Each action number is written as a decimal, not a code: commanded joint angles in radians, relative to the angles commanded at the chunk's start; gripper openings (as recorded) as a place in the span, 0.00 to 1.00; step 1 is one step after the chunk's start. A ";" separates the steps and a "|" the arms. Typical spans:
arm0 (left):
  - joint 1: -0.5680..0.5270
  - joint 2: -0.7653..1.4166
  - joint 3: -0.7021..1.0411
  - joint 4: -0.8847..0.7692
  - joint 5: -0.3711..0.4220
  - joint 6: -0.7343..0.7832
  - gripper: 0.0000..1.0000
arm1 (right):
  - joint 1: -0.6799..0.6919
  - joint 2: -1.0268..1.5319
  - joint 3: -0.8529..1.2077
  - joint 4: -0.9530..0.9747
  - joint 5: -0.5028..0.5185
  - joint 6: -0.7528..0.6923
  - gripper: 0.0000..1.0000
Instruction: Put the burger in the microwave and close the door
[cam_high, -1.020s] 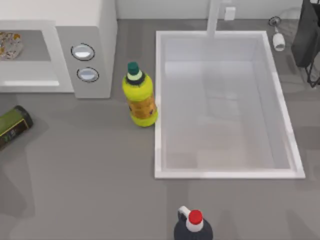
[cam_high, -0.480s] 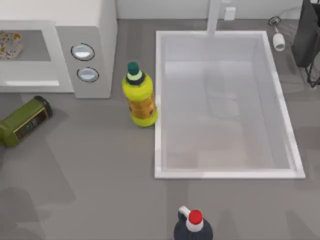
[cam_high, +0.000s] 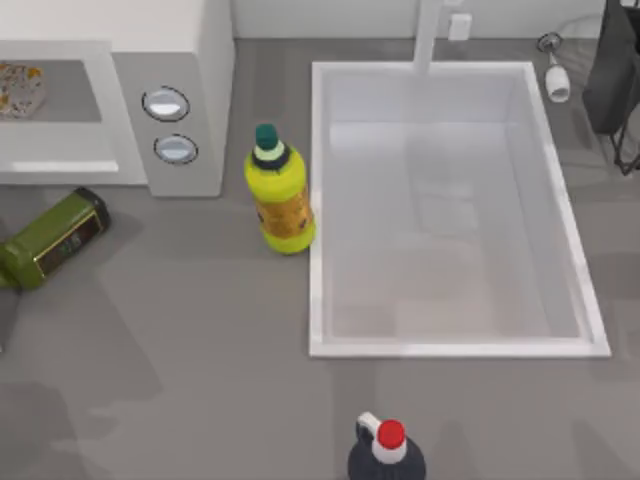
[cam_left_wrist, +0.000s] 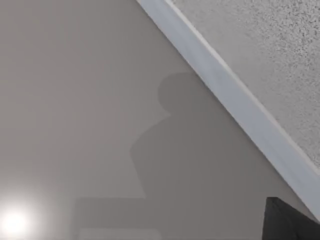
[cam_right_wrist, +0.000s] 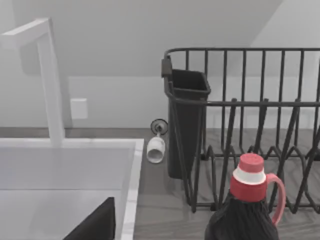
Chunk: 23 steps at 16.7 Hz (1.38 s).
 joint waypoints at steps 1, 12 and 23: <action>-0.034 -0.014 -0.009 0.000 -0.025 -0.027 0.00 | 0.000 0.000 0.000 0.000 0.000 0.000 1.00; -0.454 -0.188 -0.116 0.002 -0.313 -0.333 0.00 | 0.000 0.000 0.000 0.000 0.000 0.000 1.00; -0.509 0.052 0.007 0.142 -0.369 -0.353 0.00 | 0.000 0.000 0.000 0.000 0.000 0.000 1.00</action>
